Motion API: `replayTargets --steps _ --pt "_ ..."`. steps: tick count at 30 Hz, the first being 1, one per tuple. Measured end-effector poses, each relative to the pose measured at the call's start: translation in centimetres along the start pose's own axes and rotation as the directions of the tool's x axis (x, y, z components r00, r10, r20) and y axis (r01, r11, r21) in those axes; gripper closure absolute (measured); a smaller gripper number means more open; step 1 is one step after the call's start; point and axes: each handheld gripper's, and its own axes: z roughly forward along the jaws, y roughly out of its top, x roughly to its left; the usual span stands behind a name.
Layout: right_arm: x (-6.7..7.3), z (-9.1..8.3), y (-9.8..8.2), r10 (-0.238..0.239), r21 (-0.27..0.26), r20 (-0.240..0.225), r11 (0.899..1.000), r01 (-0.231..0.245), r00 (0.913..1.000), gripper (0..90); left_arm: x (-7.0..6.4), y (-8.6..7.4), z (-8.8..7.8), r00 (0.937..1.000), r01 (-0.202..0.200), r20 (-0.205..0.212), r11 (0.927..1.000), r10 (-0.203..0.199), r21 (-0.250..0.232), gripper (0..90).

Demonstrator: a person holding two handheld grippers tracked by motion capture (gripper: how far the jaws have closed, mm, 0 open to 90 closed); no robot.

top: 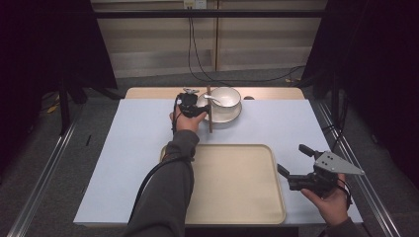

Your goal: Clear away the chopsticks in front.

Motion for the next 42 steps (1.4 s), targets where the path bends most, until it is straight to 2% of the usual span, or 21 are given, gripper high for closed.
replayTargets --steps 1,3,7,8,10,11,13,18,21,23,24,26,28,29,31,32,34,37,42 --pt "0.0 0.0 0.0 -0.005 0.001 0.004 1.000 0.005 1.0000 2.1 0.0 0.1 0.3 0.9994 0.031 0.014 0.9994 -0.032 0.014 41.1" --pt "0.0 0.0 0.0 -0.004 0.001 0.003 1.000 0.004 1.0000 2.1 -0.1 0.1 0.4 0.9990 0.045 0.002 0.9989 -0.045 0.013 43.9" --pt "-0.2 0.1 0.1 0.001 -0.008 0.007 1.000 -0.001 1.0000 2.3 -0.2 0.2 0.8 0.9985 0.053 0.010 0.9984 -0.053 0.023 49.8" --pt "-0.2 0.1 0.1 0.004 -0.004 0.005 1.000 -0.004 1.0000 2.3 -0.3 0.3 0.9 0.9987 0.051 0.006 0.9982 -0.051 0.032 54.1" --pt "-0.2 0.2 0.0 0.006 -0.003 -0.006 1.000 -0.006 1.0000 2.3 -0.4 0.3 1.1 0.9984 0.055 0.012 0.9976 -0.056 0.042 56.1" --pt "-0.2 0.2 0.0 0.006 -0.003 -0.006 1.000 -0.006 1.0000 2.3 -0.5 0.3 1.2 0.9988 0.049 -0.009 0.9971 -0.048 0.058 56.1" --pt "-0.2 0.2 0.0 0.007 -0.001 0.001 1.000 -0.007 1.0000 2.3 -0.5 0.2 1.3 0.9976 0.069 0.004 0.9959 -0.070 0.058 58.2" --pt "-0.3 0.3 0.0 0.007 -0.003 -0.002 1.000 -0.007 1.0000 2.4 -0.8 0.3 1.5 0.9968 0.080 -0.003 0.9952 -0.080 0.057 58.9" --pt "-0.3 0.3 0.1 0.009 -0.008 -0.004 1.000 -0.009 1.0000 2.4 -0.7 0.5 1.5 0.9964 0.085 -0.001 0.9934 -0.085 0.077 64.4" --pt "-0.3 0.3 0.1 0.014 -0.002 0.002 1.000 -0.014 0.9999 2.4 -0.9 0.6 1.6 0.9967 0.080 -0.018 0.9934 -0.079 0.082 68.2" --pt "-0.3 0.3 0.1 0.011 -0.007 0.002 1.000 -0.011 0.9999 2.4 -0.8 0.5 1.7 0.9954 0.096 -0.012 0.9921 -0.095 0.081 68.5" --pt "-0.4 0.2 0.1 0.009 -0.006 0.000 1.000 -0.009 1.0000 2.4 -0.8 0.4 1.7 0.9960 0.089 -0.016 0.9914 -0.088 0.096 70.4" --pt "-0.4 0.2 0.1 0.007 -0.005 0.001 1.000 -0.007 1.0000 2.4 -0.8 0.3 1.8 0.9950 0.100 -0.020 0.9904 -0.098 0.096 72.5" --pt "-0.4 0.2 0.1 0.008 -0.005 0.006 1.000 -0.008 0.9999 2.4 -0.8 0.3 1.8 0.9945 0.104 -0.028 0.9888 -0.101 0.108 77.9" --pt "-0.4 0.2 0.1 0.008 -0.005 0.007 1.000 -0.008 0.9999 2.4 -0.8 0.3 1.8 0.9942 0.105 -0.036 0.9893 -0.102 0.102 80.4" --pt "-0.4 0.2 0.0 0.007 -0.004 0.006 1.000 -0.007 1.0000 2.4 -0.9 0.3 1.9 0.9922 0.119 -0.047 0.9888 -0.115 0.090 80.4" --pt "-0.4 0.3 0.0 0.006 -0.005 -0.003 1.000 -0.006 1.0000 2.4 -0.9 0.5 1.8 0.9922 0.118 -0.054 0.9871 -0.112 0.109 83.8" --pt "-0.4 0.2 0.0 0.006 -0.004 0.002 1.000 -0.006 1.0000 2.4 -0.9 0.5 1.9 0.9878 0.149 -0.061 0.9838 -0.143 0.100 84.8" --pt "-0.4 0.2 0.0 0.006 -0.005 -0.002 1.000 -0.006 1.0000 2.4 -0.8 0.6 1.8 0.9876 0.143 -0.080 0.9841 -0.135 0.105 85.2"
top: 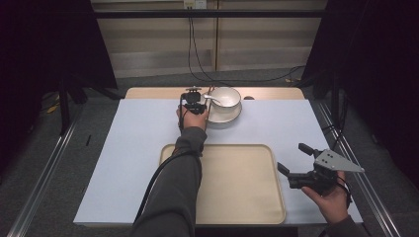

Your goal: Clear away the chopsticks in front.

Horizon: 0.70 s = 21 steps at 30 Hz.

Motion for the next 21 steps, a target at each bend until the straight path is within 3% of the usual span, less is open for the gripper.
replayTargets --steps 4,7,10,13,21 --pt "0.0 0.0 0.0 0.000 0.000 -0.002 1.000 0.000 1.0000 2.4 0.2 0.0 -0.4 0.9980 0.063 -0.005 0.9978 -0.063 -0.018 85.4" --pt "0.0 0.0 0.0 0.000 0.000 0.000 1.000 0.000 1.0000 2.4 0.3 0.1 -1.0 0.9961 0.087 -0.007 0.9958 -0.088 -0.029 85.4" --pt "0.0 0.0 0.0 0.000 0.000 0.002 1.000 0.000 1.0000 2.4 0.4 0.0 -1.6 0.9965 0.082 -0.013 0.9963 -0.082 -0.026 85.4" --pt "0.1 -0.1 0.0 0.002 0.004 0.005 1.000 -0.002 1.0000 2.4 0.8 -0.3 -2.9 0.9930 0.118 0.002 0.9926 -0.118 -0.029 85.4" --pt "0.1 -0.1 0.0 -0.010 0.002 0.004 1.000 0.010 0.9999 2.4 2.1 -1.5 -6.0 0.9890 0.148 0.012 0.9877 -0.147 -0.051 85.4"
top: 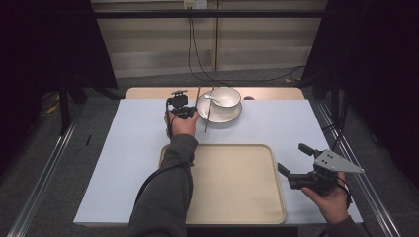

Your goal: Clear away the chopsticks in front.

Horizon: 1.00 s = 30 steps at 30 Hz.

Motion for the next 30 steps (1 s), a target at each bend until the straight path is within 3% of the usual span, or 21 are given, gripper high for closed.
replayTargets --steps 8,11,18,24,30 --pt "0.1 -0.1 0.0 0.001 0.001 0.004 1.000 -0.001 1.0000 2.2 1.2 -1.5 -3.7 0.9995 0.028 0.014 0.9991 -0.028 -0.031 85.4" --pt "0.2 0.0 0.0 0.000 0.004 -0.003 1.000 0.000 1.0000 2.2 1.8 -2.2 -5.1 0.9979 0.060 0.026 0.9973 -0.059 -0.042 85.4" --pt "0.3 0.0 0.0 -0.007 0.006 -0.004 1.000 0.007 1.0000 2.3 2.6 -4.0 -7.9 0.9968 0.078 0.020 0.9955 -0.077 -0.054 85.4" --pt "0.4 0.1 0.0 -0.008 0.005 0.003 1.000 0.008 1.0000 2.3 2.7 -5.4 -10.2 0.9924 0.118 0.046 0.9895 -0.114 -0.083 85.4" --pt "0.3 0.0 0.0 -0.009 0.004 0.002 1.000 0.009 1.0000 2.3 3.0 -6.9 -11.9 0.9913 0.128 0.044 0.9884 -0.124 -0.082 85.4"
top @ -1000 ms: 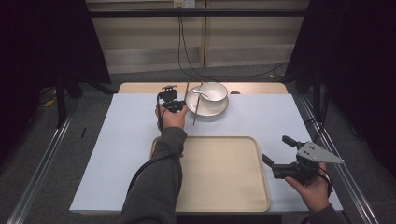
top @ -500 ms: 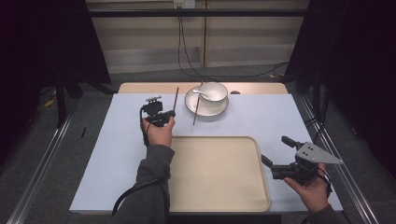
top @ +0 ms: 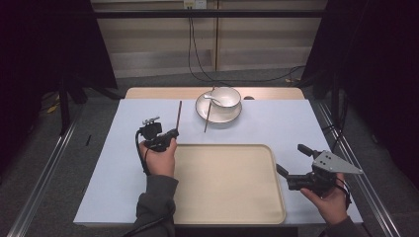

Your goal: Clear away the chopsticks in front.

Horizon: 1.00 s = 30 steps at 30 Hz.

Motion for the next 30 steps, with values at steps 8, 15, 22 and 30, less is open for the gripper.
replayTargets --steps 8,15,22,30 --pt "0.0 0.0 0.0 0.000 -0.003 -0.004 1.000 0.000 1.0000 2.2 0.7 -1.8 -1.9 0.9992 0.040 -0.007 0.9991 -0.040 -0.017 85.4" --pt "0.1 0.0 0.0 0.002 -0.005 -0.003 1.000 -0.002 1.0000 2.2 0.6 -3.7 -3.7 0.9992 0.040 -0.001 0.9988 -0.040 -0.030 85.4" --pt "0.2 0.0 0.0 -0.003 -0.003 -0.009 1.000 0.002 1.0000 2.2 1.0 -6.2 -4.9 0.9988 0.048 0.009 0.9988 -0.048 -0.009 85.3" --pt "0.2 0.1 0.0 -0.009 -0.001 -0.003 1.000 0.009 1.0000 2.2 1.0 -8.5 -6.4 0.9993 0.034 0.016 0.9994 -0.034 0.006 85.3"
